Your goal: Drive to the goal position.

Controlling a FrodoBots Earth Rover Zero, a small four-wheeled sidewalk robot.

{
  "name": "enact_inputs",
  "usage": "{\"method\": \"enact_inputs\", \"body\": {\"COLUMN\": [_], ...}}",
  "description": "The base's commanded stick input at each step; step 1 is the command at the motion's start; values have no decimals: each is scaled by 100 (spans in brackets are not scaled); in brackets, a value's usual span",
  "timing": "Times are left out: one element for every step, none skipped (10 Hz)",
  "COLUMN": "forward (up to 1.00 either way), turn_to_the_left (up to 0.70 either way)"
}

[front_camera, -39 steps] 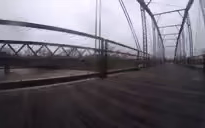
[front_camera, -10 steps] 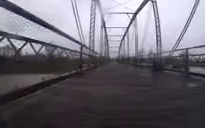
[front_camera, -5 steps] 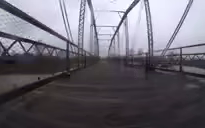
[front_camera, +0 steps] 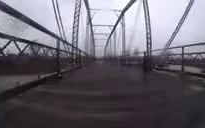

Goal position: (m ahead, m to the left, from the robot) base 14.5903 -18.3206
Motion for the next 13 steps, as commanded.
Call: {"method": "enact_inputs", "body": {"forward": [100,100,100,100,100,100,100,100,100,100,100,100,100], "turn_to_the_left": [0,0,0,0,0,0,0,0,0,0,0,0,0]}}
